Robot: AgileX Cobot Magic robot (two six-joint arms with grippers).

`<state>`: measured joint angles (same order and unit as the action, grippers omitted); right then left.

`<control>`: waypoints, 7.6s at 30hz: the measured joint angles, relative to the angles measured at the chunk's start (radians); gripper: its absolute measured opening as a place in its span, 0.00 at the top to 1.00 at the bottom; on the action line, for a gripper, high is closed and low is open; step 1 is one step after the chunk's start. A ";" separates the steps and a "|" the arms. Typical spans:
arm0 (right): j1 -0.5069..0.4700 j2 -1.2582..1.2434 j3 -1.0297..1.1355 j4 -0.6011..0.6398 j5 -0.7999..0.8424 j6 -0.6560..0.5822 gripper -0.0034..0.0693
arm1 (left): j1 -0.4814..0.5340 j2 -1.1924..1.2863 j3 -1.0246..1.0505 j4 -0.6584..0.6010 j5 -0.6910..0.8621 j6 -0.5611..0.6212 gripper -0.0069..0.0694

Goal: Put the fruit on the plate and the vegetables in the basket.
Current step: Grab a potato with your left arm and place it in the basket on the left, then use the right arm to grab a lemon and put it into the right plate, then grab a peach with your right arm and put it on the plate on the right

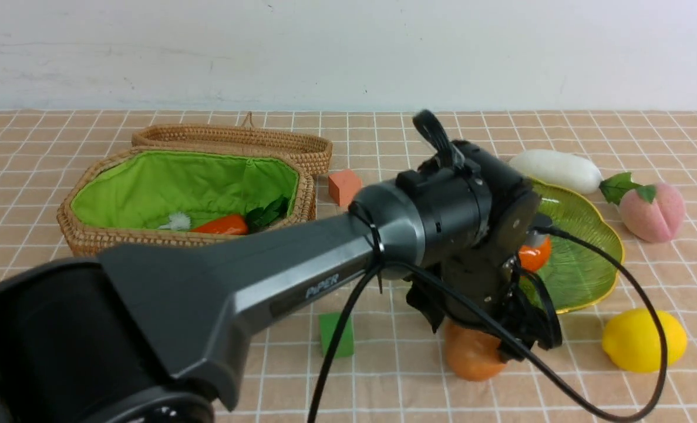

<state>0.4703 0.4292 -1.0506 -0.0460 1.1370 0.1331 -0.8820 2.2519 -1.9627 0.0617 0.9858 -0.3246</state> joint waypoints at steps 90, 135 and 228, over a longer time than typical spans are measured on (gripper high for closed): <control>-0.007 0.599 0.000 -0.082 -0.054 -0.010 0.75 | 0.476 -1.196 0.802 -0.358 -0.031 0.508 0.93; -0.609 1.354 -0.003 0.264 -0.325 0.179 0.08 | 0.476 -1.773 1.383 -0.720 -0.273 0.879 0.93; -0.738 1.876 -1.001 0.292 -0.054 -0.042 0.18 | 0.476 -1.698 1.385 -0.987 -0.596 1.138 0.93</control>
<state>-0.2680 2.3048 -2.0512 0.2456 1.0830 0.0911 -0.4062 0.5543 -0.5782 -0.9257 0.3896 0.8131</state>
